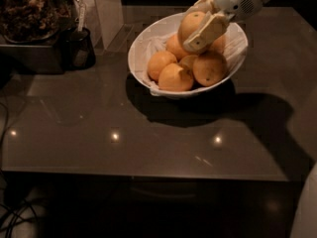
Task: Pick orange from white bowl
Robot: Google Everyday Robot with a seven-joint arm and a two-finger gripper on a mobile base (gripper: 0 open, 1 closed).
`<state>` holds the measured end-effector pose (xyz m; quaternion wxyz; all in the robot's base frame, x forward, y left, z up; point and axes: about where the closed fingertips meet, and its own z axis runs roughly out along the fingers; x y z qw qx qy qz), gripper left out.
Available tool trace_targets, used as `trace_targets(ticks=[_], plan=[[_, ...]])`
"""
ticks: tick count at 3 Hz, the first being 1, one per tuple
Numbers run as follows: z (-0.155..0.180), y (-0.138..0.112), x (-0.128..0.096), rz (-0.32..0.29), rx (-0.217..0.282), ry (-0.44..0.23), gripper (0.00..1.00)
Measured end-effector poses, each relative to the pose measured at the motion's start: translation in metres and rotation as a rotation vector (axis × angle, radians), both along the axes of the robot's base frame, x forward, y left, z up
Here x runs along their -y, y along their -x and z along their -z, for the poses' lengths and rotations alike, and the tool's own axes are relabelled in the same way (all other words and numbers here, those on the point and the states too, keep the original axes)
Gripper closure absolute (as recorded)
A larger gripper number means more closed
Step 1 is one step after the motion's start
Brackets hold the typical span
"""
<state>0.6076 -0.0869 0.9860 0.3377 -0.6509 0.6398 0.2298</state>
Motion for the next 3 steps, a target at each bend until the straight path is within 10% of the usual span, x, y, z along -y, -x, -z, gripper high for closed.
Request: trace_targets(ticks=[3], plan=[[-0.003, 0.011, 0.003, 0.025, -0.003, -0.020, 1.00]])
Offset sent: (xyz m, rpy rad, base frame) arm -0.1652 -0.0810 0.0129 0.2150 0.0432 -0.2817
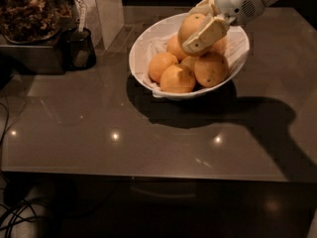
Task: Pick orange from white bowl
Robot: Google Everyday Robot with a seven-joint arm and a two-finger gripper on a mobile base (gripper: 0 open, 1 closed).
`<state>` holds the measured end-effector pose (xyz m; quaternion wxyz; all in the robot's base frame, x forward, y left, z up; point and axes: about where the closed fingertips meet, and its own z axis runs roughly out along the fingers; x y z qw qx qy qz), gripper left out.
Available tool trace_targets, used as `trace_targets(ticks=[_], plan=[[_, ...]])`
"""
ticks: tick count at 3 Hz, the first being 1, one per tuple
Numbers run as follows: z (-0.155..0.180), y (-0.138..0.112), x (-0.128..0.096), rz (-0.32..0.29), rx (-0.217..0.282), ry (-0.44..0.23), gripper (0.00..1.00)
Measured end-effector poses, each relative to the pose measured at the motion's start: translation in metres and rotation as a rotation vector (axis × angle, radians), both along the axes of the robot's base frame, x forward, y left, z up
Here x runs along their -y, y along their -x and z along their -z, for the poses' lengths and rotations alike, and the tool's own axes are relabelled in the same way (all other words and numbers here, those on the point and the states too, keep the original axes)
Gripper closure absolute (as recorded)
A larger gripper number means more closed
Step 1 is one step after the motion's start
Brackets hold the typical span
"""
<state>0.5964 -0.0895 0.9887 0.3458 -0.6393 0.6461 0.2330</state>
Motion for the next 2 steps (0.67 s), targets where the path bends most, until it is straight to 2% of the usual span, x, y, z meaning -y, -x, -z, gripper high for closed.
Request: trace_targets(ticks=[1, 2], plan=[[-0.033, 0.037, 0.005, 0.038, 0.052, -0.054, 1.00], [-0.026, 0.065, 0.033, 0.096, 0.028, -0.027, 1.00]])
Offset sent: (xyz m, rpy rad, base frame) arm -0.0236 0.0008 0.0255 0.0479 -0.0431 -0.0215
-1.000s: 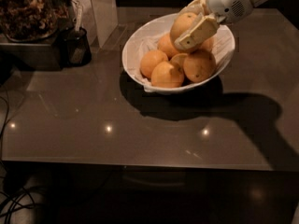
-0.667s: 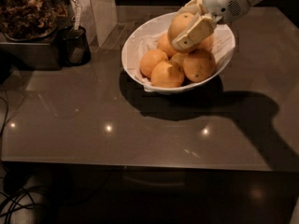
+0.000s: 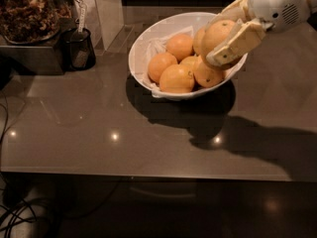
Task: Pick orange from white bowl
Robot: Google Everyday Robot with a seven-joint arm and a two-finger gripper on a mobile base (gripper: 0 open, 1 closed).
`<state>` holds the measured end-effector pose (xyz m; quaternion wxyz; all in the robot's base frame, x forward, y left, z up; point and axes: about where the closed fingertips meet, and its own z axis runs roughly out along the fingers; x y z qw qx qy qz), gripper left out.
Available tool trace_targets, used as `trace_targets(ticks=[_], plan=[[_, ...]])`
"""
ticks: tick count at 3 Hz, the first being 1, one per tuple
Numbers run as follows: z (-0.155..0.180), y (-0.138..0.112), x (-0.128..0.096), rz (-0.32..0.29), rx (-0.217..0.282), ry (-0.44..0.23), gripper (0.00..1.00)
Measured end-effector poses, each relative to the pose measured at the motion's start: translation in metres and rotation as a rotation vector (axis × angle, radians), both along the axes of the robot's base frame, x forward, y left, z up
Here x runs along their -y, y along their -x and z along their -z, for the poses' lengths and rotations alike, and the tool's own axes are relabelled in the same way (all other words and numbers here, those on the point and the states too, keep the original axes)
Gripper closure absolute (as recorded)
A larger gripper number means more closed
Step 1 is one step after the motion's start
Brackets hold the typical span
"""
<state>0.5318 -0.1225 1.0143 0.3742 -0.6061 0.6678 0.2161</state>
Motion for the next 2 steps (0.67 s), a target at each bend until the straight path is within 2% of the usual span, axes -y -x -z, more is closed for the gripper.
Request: trace_targets(ticks=[1, 2], plan=[[0.002, -0.002, 0.000, -0.001, -0.004, -0.002, 1.00], [-0.009, 0.014, 0.005, -0.025, 0.018, -0.073, 1.00]])
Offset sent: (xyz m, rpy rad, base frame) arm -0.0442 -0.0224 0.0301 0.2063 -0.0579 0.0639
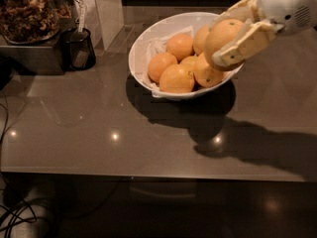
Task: Pick orange from white bowl
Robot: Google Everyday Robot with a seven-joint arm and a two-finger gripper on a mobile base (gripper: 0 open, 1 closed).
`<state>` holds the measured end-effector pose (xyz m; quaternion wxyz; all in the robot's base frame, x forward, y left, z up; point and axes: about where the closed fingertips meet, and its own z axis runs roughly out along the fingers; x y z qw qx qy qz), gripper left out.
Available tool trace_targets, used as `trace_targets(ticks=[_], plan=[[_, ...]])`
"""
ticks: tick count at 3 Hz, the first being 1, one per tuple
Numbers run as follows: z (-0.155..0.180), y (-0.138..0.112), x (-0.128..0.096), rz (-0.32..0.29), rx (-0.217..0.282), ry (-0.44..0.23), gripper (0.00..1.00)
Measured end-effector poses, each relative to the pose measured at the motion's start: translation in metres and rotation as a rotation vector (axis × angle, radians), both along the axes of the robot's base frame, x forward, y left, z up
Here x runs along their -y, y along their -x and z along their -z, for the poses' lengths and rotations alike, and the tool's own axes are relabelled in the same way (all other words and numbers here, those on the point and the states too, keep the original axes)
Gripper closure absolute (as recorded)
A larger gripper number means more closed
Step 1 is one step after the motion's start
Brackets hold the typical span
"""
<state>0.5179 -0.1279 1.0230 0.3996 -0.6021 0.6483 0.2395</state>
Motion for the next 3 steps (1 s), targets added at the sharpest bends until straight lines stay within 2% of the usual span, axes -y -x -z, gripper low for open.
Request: trace_targets(ticks=[1, 2, 3], plan=[[-0.023, 0.041, 0.005, -0.020, 0.072, -0.141, 1.00], [-0.027, 0.085, 0.020, -0.005, 0.119, -0.287, 1.00], [-0.036, 0.102, 0.046, 0.056, 0.141, -0.326, 1.00]])
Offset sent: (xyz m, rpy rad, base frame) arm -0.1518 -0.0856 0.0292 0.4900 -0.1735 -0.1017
